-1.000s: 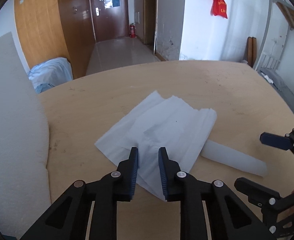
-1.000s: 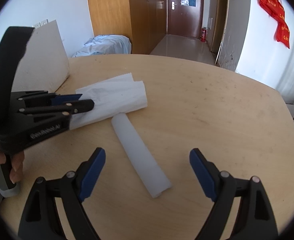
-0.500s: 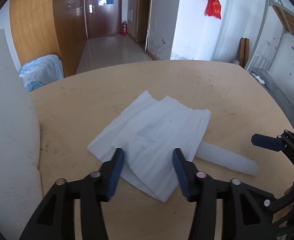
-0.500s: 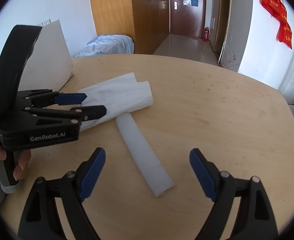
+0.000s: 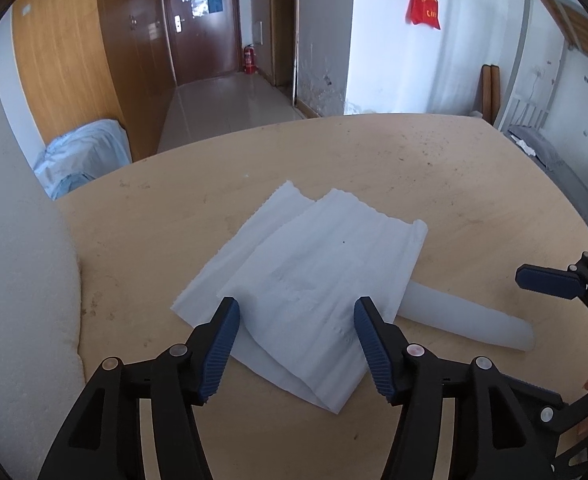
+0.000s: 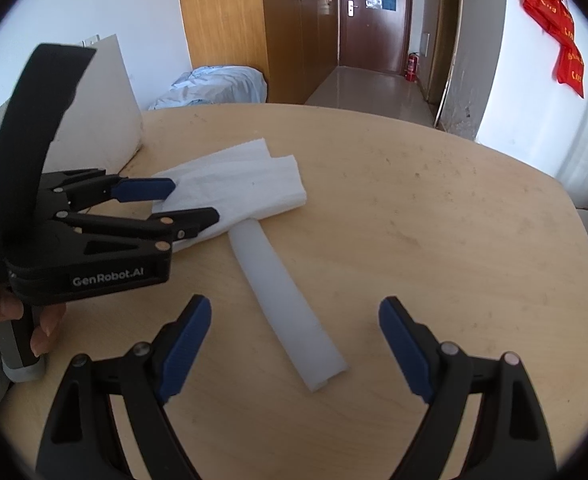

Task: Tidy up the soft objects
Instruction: 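Close the left tool on the white tissues while the right tool grasps the foam strip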

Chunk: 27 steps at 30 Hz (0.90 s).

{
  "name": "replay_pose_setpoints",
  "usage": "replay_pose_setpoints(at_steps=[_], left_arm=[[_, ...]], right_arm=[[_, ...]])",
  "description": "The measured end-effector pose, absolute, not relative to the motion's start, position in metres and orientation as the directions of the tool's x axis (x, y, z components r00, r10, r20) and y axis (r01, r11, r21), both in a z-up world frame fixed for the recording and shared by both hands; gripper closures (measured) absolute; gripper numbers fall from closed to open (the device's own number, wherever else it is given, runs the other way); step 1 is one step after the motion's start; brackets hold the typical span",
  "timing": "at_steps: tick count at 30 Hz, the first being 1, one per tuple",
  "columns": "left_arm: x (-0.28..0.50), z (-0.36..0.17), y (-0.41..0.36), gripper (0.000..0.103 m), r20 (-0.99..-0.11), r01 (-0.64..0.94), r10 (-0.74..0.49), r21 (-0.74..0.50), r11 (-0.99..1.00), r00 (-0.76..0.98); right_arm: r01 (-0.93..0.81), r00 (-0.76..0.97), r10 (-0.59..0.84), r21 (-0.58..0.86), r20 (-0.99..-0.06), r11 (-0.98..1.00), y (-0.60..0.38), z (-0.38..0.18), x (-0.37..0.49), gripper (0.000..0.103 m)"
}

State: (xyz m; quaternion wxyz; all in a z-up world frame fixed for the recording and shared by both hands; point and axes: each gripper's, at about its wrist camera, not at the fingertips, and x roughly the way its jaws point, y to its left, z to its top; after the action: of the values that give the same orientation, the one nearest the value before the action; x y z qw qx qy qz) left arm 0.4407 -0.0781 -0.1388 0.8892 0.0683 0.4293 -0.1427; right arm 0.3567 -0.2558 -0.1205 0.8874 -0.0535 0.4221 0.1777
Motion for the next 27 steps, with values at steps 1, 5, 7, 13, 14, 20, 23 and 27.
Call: replay_pose_setpoints(at_steps=[1, 5, 7, 13, 14, 20, 23, 27], left_arm=[[0.440, -0.138, -0.079, 0.051, -0.782, 0.321, -0.203, -0.004, 0.947, 0.590], [0.436, -0.136, -0.085, 0.083, -0.781, 0.349, -0.215, 0.003, 0.937, 0.586], [0.435, -0.135, -0.084, 0.090, -0.782, 0.354, -0.222, -0.002, 0.935, 0.582], [0.436, -0.131, -0.076, 0.098, -0.780, 0.324, -0.219, -0.022, 0.946, 0.586], [0.436, -0.129, -0.074, 0.098, -0.777, 0.318, -0.222, -0.030, 0.948, 0.589], [0.434, -0.119, -0.071, 0.098, -0.760, 0.301, -0.234, -0.053, 0.952, 0.607], [0.433, -0.115, -0.071, 0.098, -0.754, 0.300, -0.237, -0.056, 0.952, 0.612], [0.429, -0.110, -0.070, 0.098, -0.746, 0.298, -0.250, -0.072, 0.952, 0.618]], right_arm=[[-0.362, 0.579, 0.269, 0.053, -0.770, 0.931, -0.255, -0.121, 0.357, 0.014], [-0.367, 0.573, 0.261, 0.042, -0.776, 0.929, -0.253, -0.124, 0.358, 0.014], [-0.367, 0.570, 0.261, 0.043, -0.779, 0.929, -0.253, -0.125, 0.358, 0.014], [-0.364, 0.568, 0.253, 0.037, -0.783, 0.931, -0.253, -0.129, 0.358, 0.015], [-0.363, 0.569, 0.252, 0.035, -0.783, 0.931, -0.252, -0.129, 0.357, 0.017], [-0.337, 0.581, 0.234, 0.031, -0.779, 0.941, -0.256, -0.127, 0.357, 0.046], [-0.329, 0.581, 0.226, 0.028, -0.782, 0.944, -0.258, -0.125, 0.356, 0.065], [-0.335, 0.579, 0.214, 0.010, -0.787, 0.942, -0.253, -0.124, 0.354, 0.075]])
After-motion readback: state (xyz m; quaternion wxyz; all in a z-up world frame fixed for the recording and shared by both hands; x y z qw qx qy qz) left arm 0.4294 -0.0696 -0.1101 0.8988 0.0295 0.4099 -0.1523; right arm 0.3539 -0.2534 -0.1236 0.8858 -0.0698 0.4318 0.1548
